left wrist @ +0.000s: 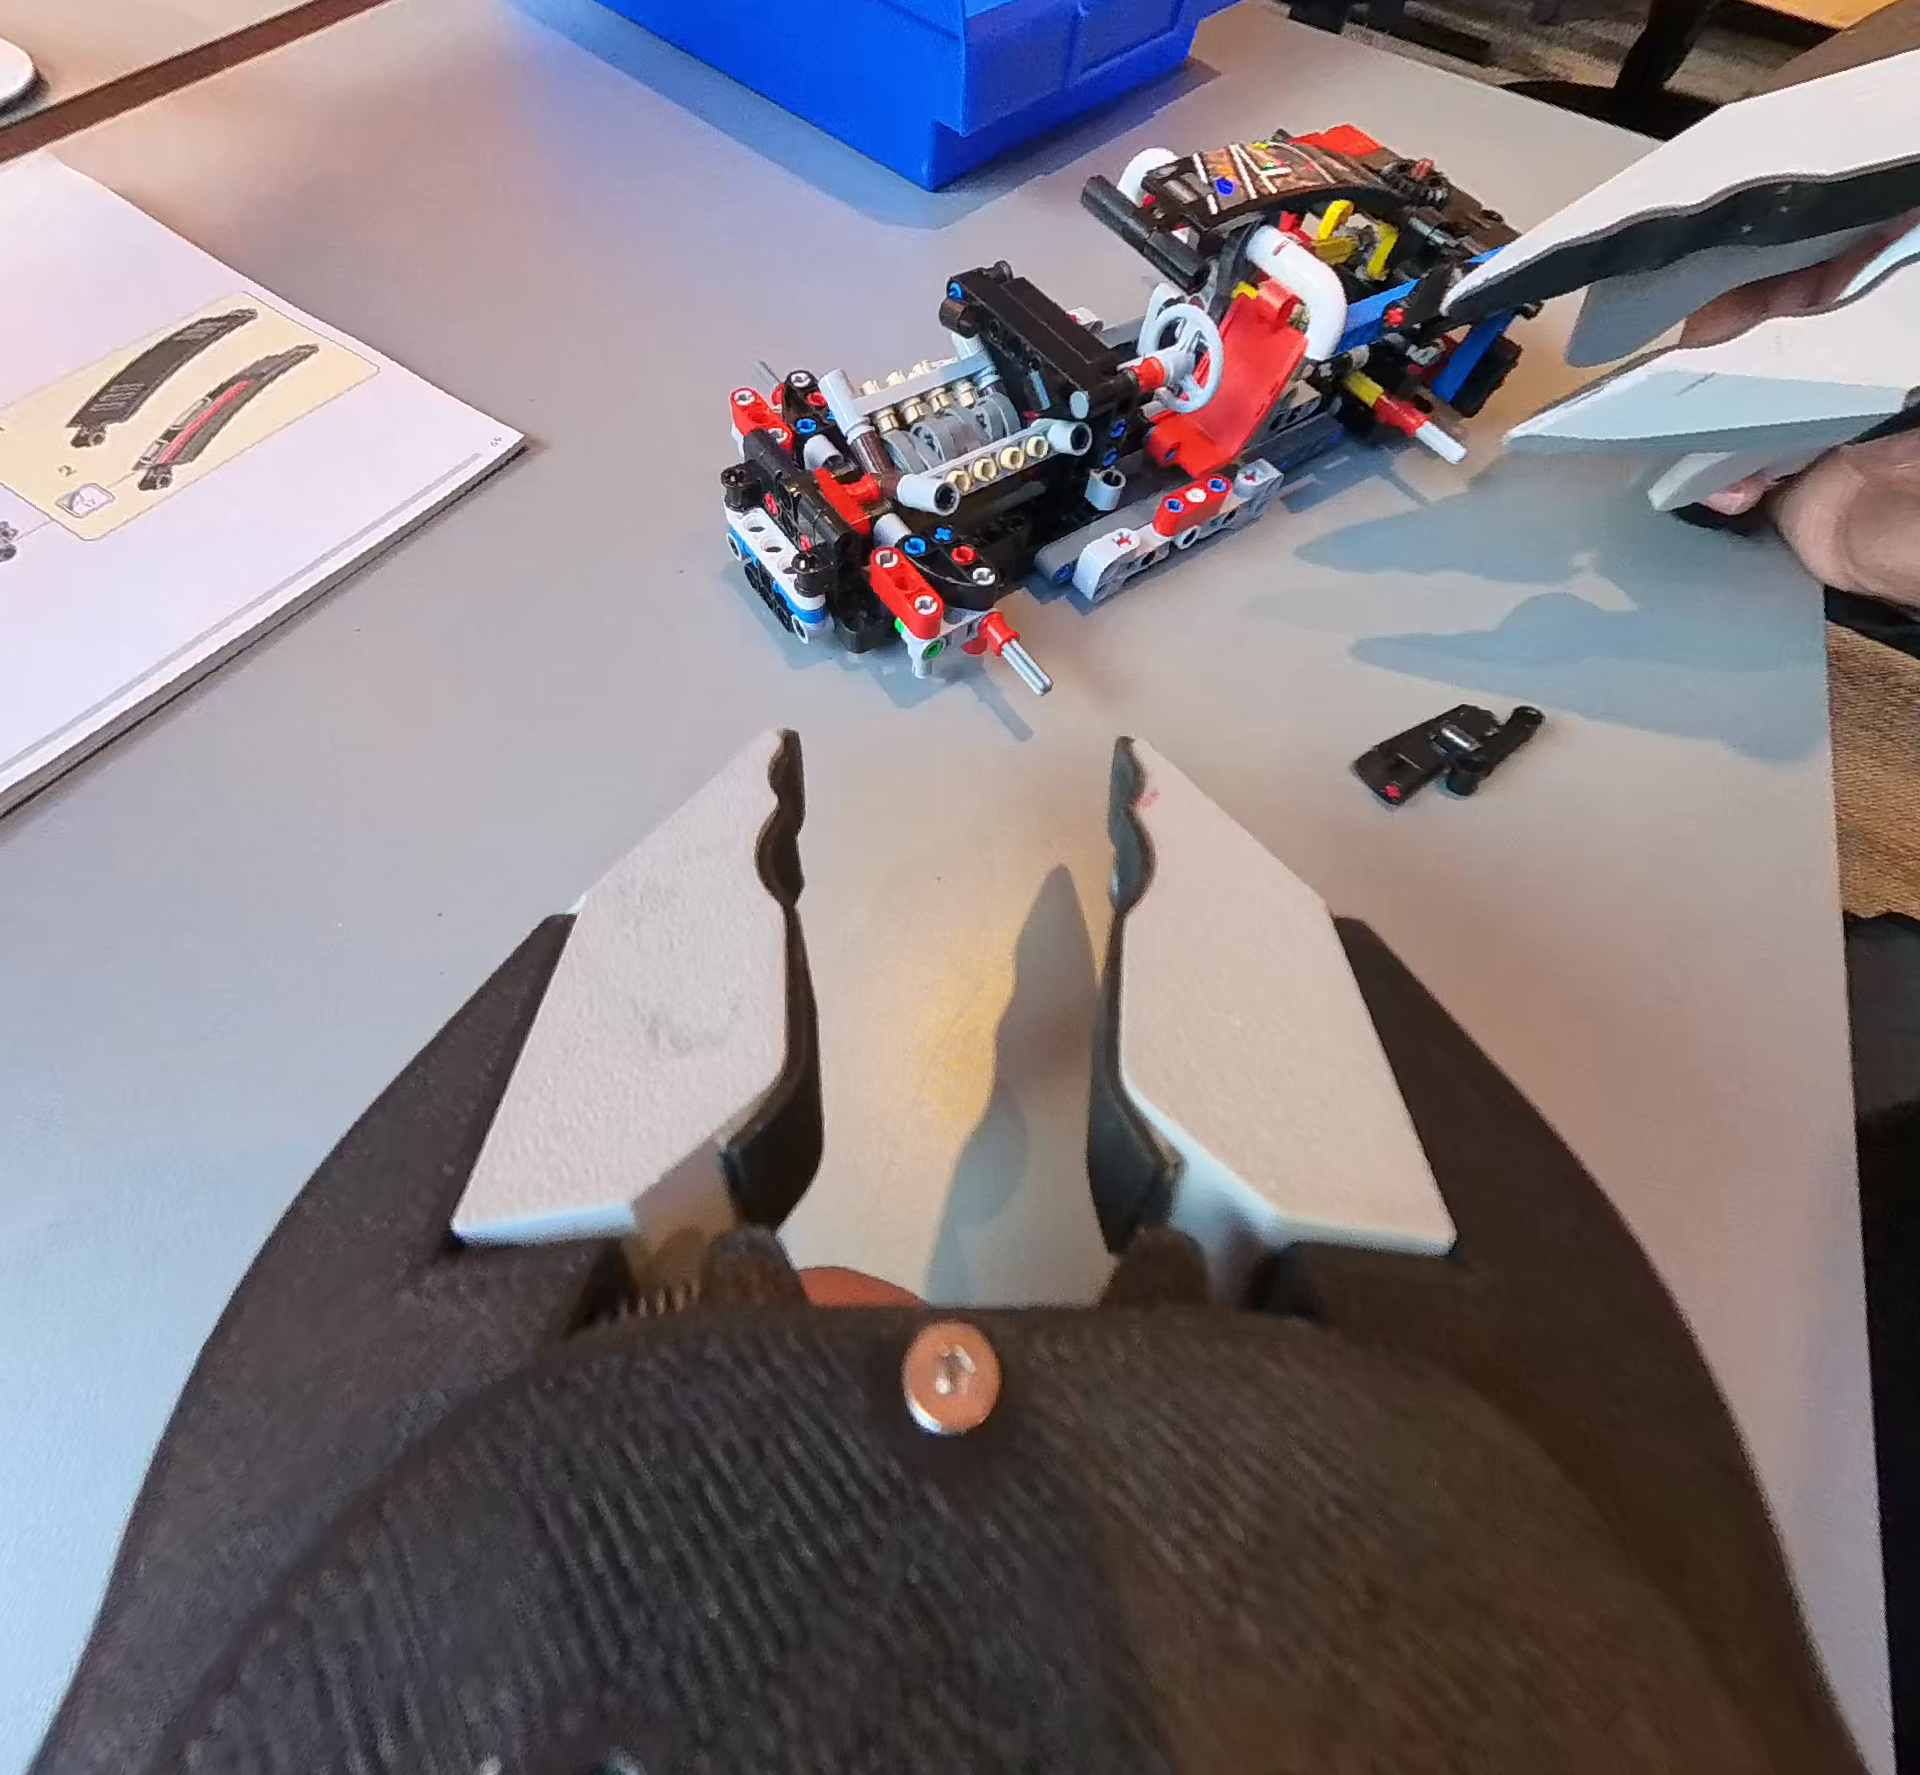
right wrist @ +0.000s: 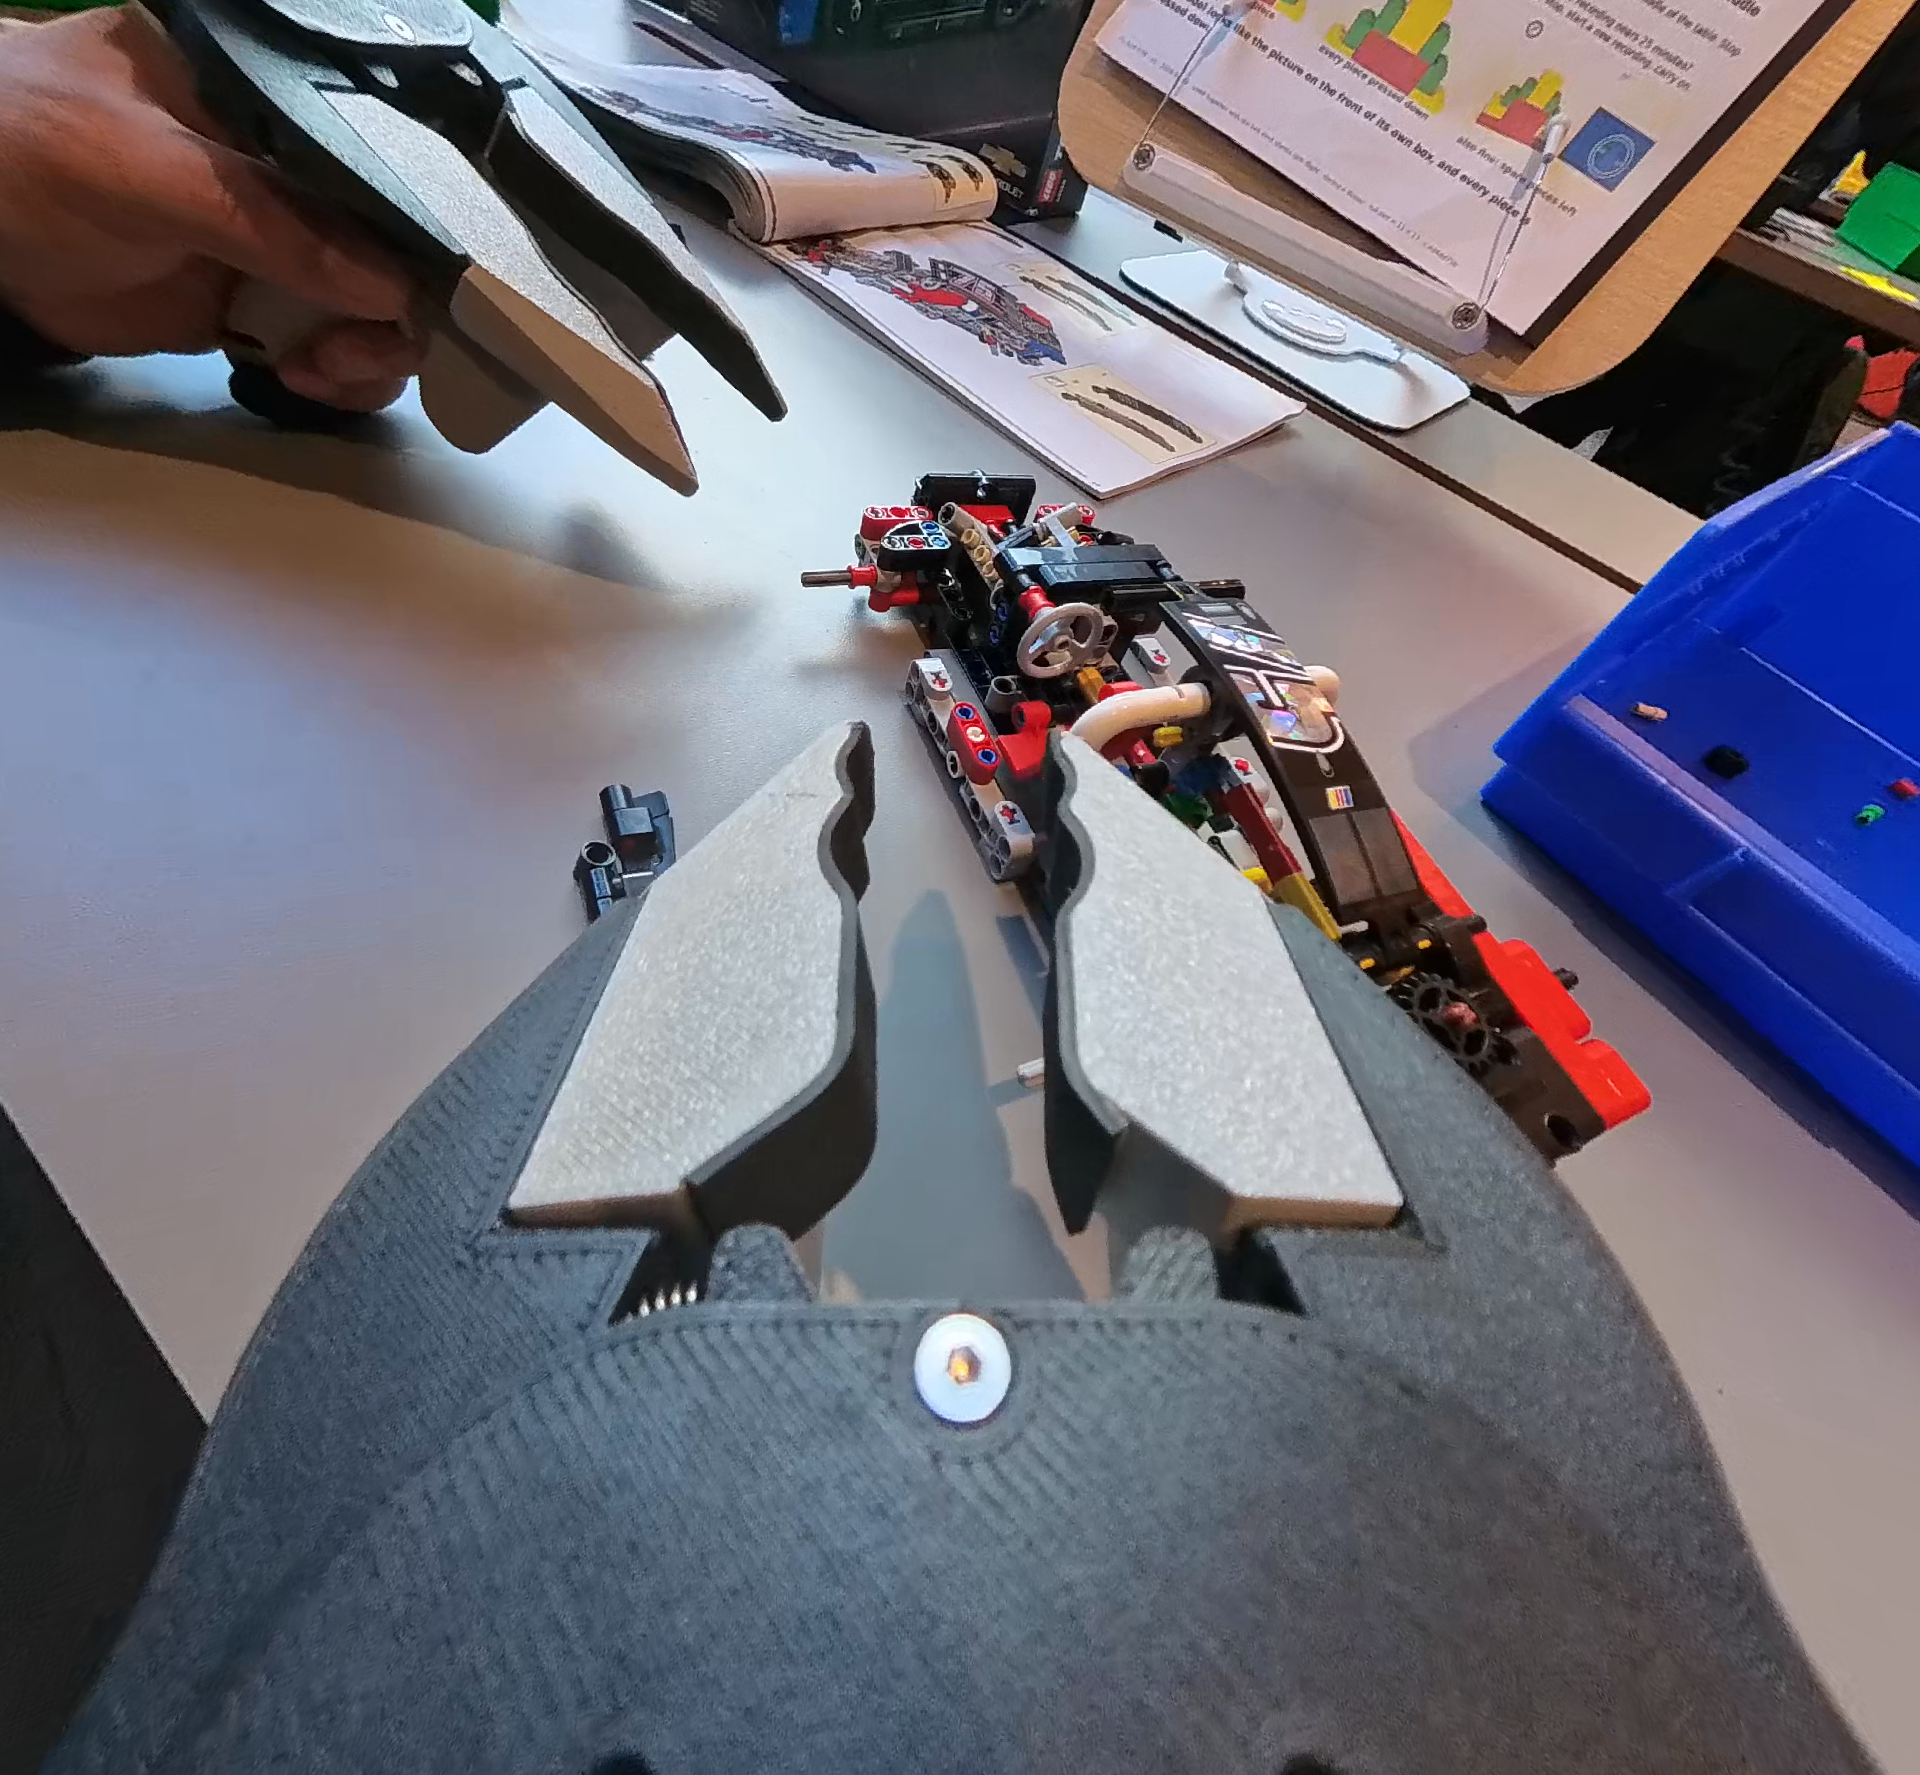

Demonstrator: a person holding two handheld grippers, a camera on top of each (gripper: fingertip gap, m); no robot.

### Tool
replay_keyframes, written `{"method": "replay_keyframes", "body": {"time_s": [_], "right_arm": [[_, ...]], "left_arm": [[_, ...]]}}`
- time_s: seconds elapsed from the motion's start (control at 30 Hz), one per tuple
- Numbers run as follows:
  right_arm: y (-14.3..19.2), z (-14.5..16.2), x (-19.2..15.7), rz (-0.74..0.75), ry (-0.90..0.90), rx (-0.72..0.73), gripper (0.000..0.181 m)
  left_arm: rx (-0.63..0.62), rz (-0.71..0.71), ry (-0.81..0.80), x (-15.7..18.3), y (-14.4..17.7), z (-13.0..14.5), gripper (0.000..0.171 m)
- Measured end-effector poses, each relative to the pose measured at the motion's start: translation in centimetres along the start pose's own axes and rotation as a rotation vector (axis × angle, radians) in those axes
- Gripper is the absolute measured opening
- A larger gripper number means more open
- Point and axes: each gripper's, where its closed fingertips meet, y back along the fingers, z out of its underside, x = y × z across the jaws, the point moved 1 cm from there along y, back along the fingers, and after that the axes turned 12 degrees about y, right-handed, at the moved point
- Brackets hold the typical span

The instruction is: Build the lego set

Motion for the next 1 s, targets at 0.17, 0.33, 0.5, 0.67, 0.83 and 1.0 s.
{"method": "replay_keyframes", "body": {"time_s": [0.17,0.33,0.5,0.67,0.83,1.0], "right_arm": [[0.0,0.0,0.0,-0.002,0.003,0.000,0.028],[0.0,0.0,-0.1,0.003,0.011,-0.001,0.028],[1.2,-0.8,1.0,0.152,0.086,0.049,0.023],[3.3,-1.5,3.6,0.387,0.083,0.105,0.035],[4.0,-1.3,4.5,0.392,0.001,0.146,0.038],[2.1,-1.5,1.6,0.248,0.107,0.094,0.037]], "left_arm": [[-0.009,-0.004,0.001,-0.1,-0.1,0.1,0.057],[-0.009,-0.004,-0.006,0.0,-0.1,0.1,0.057],[-0.010,-0.007,-0.018,0.1,-0.1,0.2,0.057],[-0.020,-0.008,-0.012,0.0,-0.2,0.3,0.057],[-0.023,-0.006,-0.008,0.0,-0.2,0.3,0.057],[-0.041,-0.011,-0.015,0.0,-0.4,0.5,0.056]]}}
